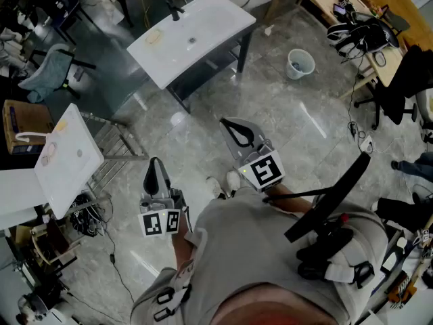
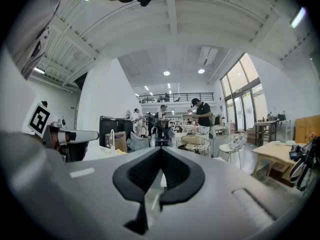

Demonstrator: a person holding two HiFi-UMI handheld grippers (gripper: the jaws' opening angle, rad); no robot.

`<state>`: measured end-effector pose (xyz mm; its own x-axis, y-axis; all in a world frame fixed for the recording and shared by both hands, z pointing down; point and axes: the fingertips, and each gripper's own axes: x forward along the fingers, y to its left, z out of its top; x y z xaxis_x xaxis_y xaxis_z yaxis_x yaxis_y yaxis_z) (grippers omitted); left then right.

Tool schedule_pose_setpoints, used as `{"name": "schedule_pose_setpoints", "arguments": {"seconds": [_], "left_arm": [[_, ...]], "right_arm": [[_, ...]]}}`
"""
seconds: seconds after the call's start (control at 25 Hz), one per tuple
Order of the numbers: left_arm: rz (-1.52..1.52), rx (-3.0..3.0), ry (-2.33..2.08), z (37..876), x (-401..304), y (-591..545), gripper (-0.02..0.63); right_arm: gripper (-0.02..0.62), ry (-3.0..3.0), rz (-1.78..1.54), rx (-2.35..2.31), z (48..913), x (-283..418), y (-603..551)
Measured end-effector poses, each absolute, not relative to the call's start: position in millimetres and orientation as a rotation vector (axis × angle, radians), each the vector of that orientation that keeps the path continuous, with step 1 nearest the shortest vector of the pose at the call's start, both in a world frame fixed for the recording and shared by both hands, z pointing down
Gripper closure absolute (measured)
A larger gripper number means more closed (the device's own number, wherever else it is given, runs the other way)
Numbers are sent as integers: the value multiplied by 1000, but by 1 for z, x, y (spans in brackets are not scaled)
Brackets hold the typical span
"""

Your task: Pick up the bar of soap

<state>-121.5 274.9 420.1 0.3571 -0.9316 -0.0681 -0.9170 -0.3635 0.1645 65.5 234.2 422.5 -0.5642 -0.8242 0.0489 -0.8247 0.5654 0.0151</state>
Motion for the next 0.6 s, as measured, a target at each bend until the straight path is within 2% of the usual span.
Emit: {"name": "schedule_pose_setpoints", "arguments": {"seconds": [0.24, 0.6], "left_arm": [[-262, 2565, -1695, 399, -71, 310, 614], [-215, 2668, -1623, 395, -48, 345, 614]], "right_arm": [[595, -2749, 43, 1470, 410, 115, 274], [595, -2748, 68, 1463, 421, 134, 302]]}}
